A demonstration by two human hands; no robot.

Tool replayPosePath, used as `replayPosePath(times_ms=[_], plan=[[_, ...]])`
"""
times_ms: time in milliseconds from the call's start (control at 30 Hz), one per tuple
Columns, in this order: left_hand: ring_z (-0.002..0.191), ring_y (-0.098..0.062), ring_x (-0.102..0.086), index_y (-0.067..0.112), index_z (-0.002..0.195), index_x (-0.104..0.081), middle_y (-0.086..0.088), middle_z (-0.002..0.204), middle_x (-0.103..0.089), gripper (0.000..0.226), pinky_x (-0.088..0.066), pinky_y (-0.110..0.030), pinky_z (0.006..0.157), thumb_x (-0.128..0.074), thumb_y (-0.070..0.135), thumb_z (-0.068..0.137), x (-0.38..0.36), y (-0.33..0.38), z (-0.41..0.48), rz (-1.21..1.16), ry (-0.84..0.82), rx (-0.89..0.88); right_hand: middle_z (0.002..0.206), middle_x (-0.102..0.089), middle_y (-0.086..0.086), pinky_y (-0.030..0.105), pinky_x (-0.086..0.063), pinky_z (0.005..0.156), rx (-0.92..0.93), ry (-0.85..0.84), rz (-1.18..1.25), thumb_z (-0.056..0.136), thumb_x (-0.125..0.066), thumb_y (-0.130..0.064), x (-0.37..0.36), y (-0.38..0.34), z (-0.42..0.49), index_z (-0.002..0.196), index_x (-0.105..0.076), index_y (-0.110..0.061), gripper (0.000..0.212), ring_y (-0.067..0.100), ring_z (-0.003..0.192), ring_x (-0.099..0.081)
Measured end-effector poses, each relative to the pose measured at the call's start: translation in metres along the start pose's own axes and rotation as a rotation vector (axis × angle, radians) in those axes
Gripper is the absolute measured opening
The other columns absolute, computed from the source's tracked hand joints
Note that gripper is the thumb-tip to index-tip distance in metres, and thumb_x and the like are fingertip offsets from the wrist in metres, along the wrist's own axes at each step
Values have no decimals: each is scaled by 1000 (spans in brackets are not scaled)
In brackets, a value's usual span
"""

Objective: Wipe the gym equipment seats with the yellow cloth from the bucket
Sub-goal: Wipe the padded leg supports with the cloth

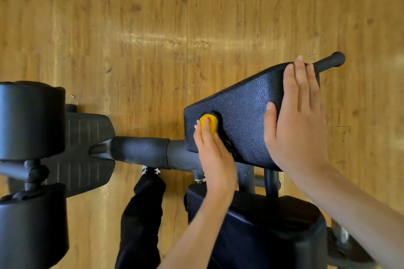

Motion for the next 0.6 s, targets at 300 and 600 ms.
replayPosePath(times_ms=[300, 600], plan=[[115, -40, -55, -2, 125, -57, -24, 121, -55, 27, -35, -33, 94, -37, 9, 108, 2, -19, 114, 32, 21, 147, 168, -9, 10, 44, -16, 125, -5, -6, -9, 103, -31, -29, -1, 1, 0, 158, -14, -4, 63, 27, 156, -5], [156, -17, -20, 8, 150, -45, -12, 159, -32, 43, -23, -6, 115, -40, 7, 107, -29, 90, 32, -69, -240, -437, 167, -13, 14, 47, -19, 124, 3, 22, 7, 103, -34, -25, -1, 2, 0, 157, -18, -1, 61, 29, 155, -8]])
Point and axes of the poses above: each hand's wrist, its own z-axis towards the middle knuckle, its own x-axis out of the back of the hand, y = z × x, the point moved 5 cm from there along z, towards the middle knuckle
